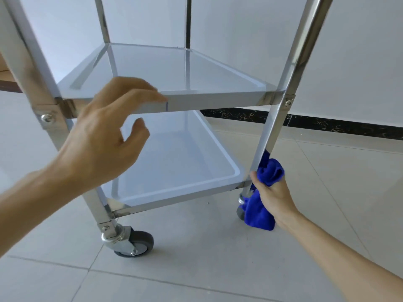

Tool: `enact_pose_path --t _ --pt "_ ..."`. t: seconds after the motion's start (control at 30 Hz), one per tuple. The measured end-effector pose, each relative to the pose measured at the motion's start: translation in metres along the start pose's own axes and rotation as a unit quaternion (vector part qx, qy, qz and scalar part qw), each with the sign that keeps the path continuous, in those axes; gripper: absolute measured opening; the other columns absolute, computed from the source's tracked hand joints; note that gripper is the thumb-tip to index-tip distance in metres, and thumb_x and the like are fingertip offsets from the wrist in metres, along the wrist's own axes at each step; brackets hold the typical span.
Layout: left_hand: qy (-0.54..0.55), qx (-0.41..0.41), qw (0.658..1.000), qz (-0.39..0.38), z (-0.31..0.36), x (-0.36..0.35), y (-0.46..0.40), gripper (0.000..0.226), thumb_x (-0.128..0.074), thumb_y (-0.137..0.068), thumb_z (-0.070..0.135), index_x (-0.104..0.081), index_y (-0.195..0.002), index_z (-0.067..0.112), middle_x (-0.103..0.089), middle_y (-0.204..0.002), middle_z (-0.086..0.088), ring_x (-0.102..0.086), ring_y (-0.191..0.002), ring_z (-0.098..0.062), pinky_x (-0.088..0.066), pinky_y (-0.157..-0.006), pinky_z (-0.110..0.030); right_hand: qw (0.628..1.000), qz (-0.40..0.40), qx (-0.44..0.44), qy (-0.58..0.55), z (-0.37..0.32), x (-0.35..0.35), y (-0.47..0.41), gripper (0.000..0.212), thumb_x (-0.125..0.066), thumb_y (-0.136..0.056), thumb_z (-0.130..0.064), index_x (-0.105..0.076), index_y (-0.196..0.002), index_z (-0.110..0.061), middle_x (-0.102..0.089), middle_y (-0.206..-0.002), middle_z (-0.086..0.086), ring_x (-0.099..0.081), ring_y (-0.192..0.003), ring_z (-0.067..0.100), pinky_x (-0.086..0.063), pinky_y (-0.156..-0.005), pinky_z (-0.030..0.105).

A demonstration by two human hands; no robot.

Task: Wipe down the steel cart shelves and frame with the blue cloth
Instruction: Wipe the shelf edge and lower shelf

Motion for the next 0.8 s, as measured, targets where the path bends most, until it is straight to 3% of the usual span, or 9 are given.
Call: enact_pose_path --t 0.13,0.27,0.37,0.43,0.5,0.57,0.63,0.7,0.8 --pt "-0.003 0.035 0.999 0.031 -0.020 0.025 0.055 0.026 -0.051 -0.089 -0.001 -0.068 -0.103 0.013 -0.059 -0.102 -0.001 -0.054 -0.094 0.001 -0.040 -0.082 -0.011 0.996 -0.017 -0.083 -0.029 0.016 -0.005 0.031 0.030 -0.069 -0.092 -0.032 -0.046 -0.098 -0.014 -0.052 -0.076 0.007 -0.056 -0.056 0.022 -0.054 -0.046 0.034" --pt "0.028 0.142 0.988 0.061 -0.056 0.046 0.099 0.017 -0.052 -0.090 0.004 -0.064 -0.094 0.015 -0.060 -0.088 -0.002 -0.056 -0.075 -0.014 -0.040 -0.066 -0.015 0.991 -0.058 -0.106 -0.048 -0.008 -0.050 0.044 0.029 -0.069 -0.090 -0.038 -0.053 -0.091 -0.014 -0.061 -0.072 0.004 -0.064 -0.067 0.027 -0.059 -0.080 0.055" --pt "0.096 0.264 0.954 0.106 -0.087 0.061 0.115 0.011 -0.053 -0.090 0.025 -0.052 -0.097 0.033 -0.061 -0.086 0.005 -0.059 -0.078 -0.015 -0.047 -0.064 -0.028 0.992 -0.099 -0.048 -0.069 -0.055 -0.109 0.044 0.028 -0.072 -0.087 -0.041 -0.056 -0.091 -0.018 -0.057 -0.056 -0.005 -0.066 -0.051 0.018 -0.061 -0.052 0.044" --pt "0.147 0.300 0.935 0.118 -0.097 0.061 0.112 0.018 -0.057 -0.090 0.035 -0.045 -0.105 0.035 -0.061 -0.101 0.002 -0.059 -0.087 -0.023 -0.051 -0.072 -0.037 0.989 -0.134 0.067 0.010 -0.090 -0.155 0.046 0.028 -0.073 -0.085 -0.042 -0.058 -0.101 -0.025 -0.058 -0.062 -0.009 -0.067 -0.057 0.020 -0.060 -0.052 0.043" --pt "0.176 0.299 0.931 0.112 -0.096 0.057 0.102 0.033 -0.060 -0.091 0.037 -0.040 -0.116 0.028 -0.057 -0.114 -0.006 -0.059 -0.093 -0.026 -0.053 -0.076 -0.041 0.926 -0.158 0.264 0.217 -0.116 -0.199 0.060 0.050 -0.072 -0.083 -0.035 -0.048 -0.127 -0.043 -0.066 -0.102 -0.011 -0.068 -0.097 0.027 -0.056 -0.082 0.050" --pt "0.182 0.285 0.936 0.097 -0.091 0.049 0.094 0.040 -0.063 -0.093 0.032 -0.035 -0.121 0.024 -0.054 -0.113 -0.005 -0.059 -0.093 -0.021 -0.053 -0.073 -0.029 0.753 -0.215 0.399 0.477 -0.093 -0.250 0.087 0.081 -0.070 -0.082 -0.036 -0.023 -0.146 -0.051 -0.038 -0.152 -0.004 -0.039 -0.135 0.034 -0.036 -0.104 0.061" --pt "0.183 0.288 0.934 0.107 -0.091 0.045 0.092 0.041 -0.065 -0.094 0.025 -0.033 -0.121 0.025 -0.054 -0.110 0.001 -0.058 -0.091 -0.016 -0.050 -0.070 -0.019 0.623 -0.299 0.388 0.610 -0.041 -0.282 0.106 0.090 -0.067 -0.086 -0.047 -0.005 -0.151 -0.051 -0.006 -0.163 0.002 -0.008 -0.146 0.041 -0.019 -0.110 0.070" --pt "0.187 0.299 0.927 0.127 -0.095 0.044 0.093 0.043 -0.066 -0.093 0.022 -0.033 -0.121 0.027 -0.055 -0.108 0.004 -0.057 -0.088 -0.011 -0.049 -0.071 -0.017 0.605 -0.381 0.309 0.628 0.000 -0.295 0.112 0.096 -0.067 -0.082 -0.056 0.000 -0.151 -0.051 0.009 -0.165 0.000 0.017 -0.148 0.042 -0.009 -0.113 0.072" --pt "0.195 0.300 0.923 0.143 -0.099 0.044 0.095 0.047 -0.068 -0.090 0.018 -0.033 -0.120 0.027 -0.057 -0.100 0.007 -0.056 -0.081 -0.002 -0.048 -0.073 -0.018 0.665 -0.461 0.199 0.553 -0.003 -0.296 0.105 0.099 -0.067 -0.062 -0.076 -0.017 -0.145 -0.057 -0.001 -0.165 -0.010 0.020 -0.150 0.032 -0.006 -0.117 0.066"
Point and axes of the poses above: each hand's wrist, its own y-axis away from the middle knuckle, its own x-axis out of the back of the hand, z = x × y, the point moved 10 cm from there along -y, towards the middle knuckle
